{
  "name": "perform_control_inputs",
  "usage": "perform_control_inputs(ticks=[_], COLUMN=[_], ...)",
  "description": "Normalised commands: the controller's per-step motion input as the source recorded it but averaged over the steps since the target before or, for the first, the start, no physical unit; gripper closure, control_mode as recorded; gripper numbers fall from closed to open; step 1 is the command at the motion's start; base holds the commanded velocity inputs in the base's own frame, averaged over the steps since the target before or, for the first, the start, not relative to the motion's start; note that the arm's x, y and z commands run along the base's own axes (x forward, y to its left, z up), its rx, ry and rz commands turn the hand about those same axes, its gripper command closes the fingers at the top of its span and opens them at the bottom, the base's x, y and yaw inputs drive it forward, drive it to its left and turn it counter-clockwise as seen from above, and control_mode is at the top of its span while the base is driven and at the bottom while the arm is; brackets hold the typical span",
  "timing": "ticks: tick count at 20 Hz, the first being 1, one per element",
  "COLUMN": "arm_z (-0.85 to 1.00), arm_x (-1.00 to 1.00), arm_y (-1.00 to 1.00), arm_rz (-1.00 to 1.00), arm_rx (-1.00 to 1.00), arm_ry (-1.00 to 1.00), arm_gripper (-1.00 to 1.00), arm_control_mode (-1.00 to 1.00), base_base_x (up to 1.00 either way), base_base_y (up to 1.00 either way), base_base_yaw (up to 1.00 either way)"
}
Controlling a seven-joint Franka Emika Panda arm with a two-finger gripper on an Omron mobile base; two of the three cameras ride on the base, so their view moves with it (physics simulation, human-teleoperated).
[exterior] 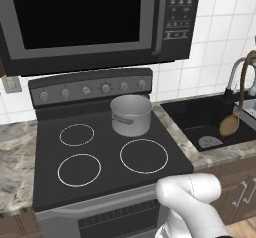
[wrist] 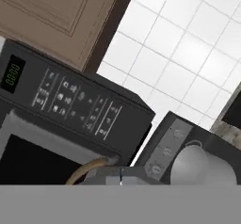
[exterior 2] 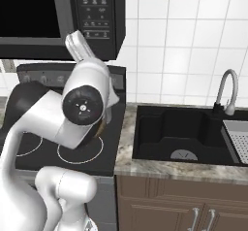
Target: Open the cabinet and move the ladle to the pot. Then close the cabinet.
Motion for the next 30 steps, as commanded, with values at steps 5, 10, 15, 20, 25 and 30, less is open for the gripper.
perform_control_inputs(ticks=[5,10,15,20,25,30], arm_z=[-0.23,-0.35,-0.27,-0.12,0.0,0.0], arm_x=[0.44,0.28,0.3,0.39,0.3,0.23], arm_y=[-0.03,-0.01,-0.03,0.0,0.0,0.0], arm_rz=[0.0,0.0,0.0,0.0,0.0,0.0], arm_rx=[0.51,0.51,0.52,0.53,0.5,0.48], arm_ry=[0.03,0.0,0.0,0.0,0.01,0.05], arm_gripper=[1.0,1.0,1.0,1.0,1.0,1.0], arm_control_mode=[-1.0,-1.0,-1.0,-1.0,-1.0,-1.0], base_base_x=[0.0,0.0,0.0,0.0,0.0,0.0], base_base_y=[0.0,0.0,0.0,0.0,0.0,0.0], base_base_yaw=[0.0,0.0,0.0,0.0,0.0,0.0])
